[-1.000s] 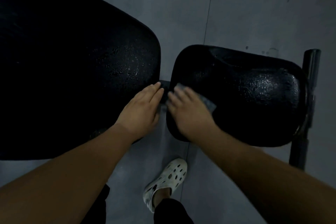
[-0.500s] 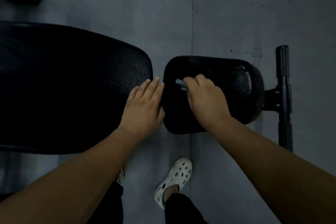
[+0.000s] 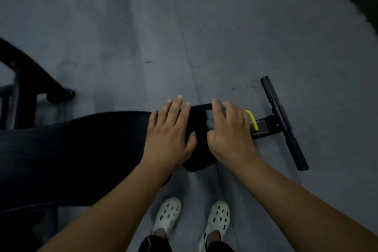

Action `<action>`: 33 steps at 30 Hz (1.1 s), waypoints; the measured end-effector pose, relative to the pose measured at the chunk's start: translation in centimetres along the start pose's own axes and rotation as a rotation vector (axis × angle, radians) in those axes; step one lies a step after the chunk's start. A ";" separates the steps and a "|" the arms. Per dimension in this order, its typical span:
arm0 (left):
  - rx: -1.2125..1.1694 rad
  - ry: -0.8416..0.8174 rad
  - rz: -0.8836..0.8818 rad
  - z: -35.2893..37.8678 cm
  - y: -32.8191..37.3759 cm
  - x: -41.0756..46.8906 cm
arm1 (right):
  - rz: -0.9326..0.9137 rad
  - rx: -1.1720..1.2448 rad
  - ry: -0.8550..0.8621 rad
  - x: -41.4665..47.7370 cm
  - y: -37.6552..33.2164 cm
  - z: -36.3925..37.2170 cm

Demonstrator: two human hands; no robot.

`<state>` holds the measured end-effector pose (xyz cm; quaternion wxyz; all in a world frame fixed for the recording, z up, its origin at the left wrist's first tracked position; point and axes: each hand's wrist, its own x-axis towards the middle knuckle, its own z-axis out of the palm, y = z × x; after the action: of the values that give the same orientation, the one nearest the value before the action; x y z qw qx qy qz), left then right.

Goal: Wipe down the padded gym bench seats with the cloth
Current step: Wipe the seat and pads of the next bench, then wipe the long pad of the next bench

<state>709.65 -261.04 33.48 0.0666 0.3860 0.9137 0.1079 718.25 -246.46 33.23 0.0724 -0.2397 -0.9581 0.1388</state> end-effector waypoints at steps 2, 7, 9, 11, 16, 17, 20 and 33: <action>-0.002 0.032 0.060 -3.2 1.7 0.8 | 0.038 0.003 0.063 0.1 -0.5 -3.4; 0.000 0.106 0.251 -10.8 4.9 3.3 | 0.147 -0.024 0.252 -0.3 -1.7 -11.7; 0.000 0.134 0.317 -13.5 6.2 4.1 | 0.172 -0.045 0.313 -0.7 -1.9 -14.6; -0.001 0.157 0.393 -15.8 7.9 4.6 | 0.214 -0.084 0.379 -1.4 -1.7 -17.7; -0.024 0.187 0.643 -20.7 14.8 4.3 | 0.404 -0.203 0.500 -6.3 -0.2 -25.4; -0.037 0.194 0.697 -21.4 16.8 4.0 | 0.441 -0.217 0.517 -7.7 0.4 -27.0; -0.092 0.218 0.872 -22.7 23.5 2.2 | 0.564 -0.265 0.594 -13.1 2.9 -31.3; -0.278 0.104 1.541 -20.1 55.4 -20.4 | 1.147 -0.439 0.831 -47.1 11.6 -41.8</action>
<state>757.99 -241.03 67.51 -0.0223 0.8938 0.3684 0.2548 773.13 -249.60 66.11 0.2958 -0.7444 -0.5816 -0.1421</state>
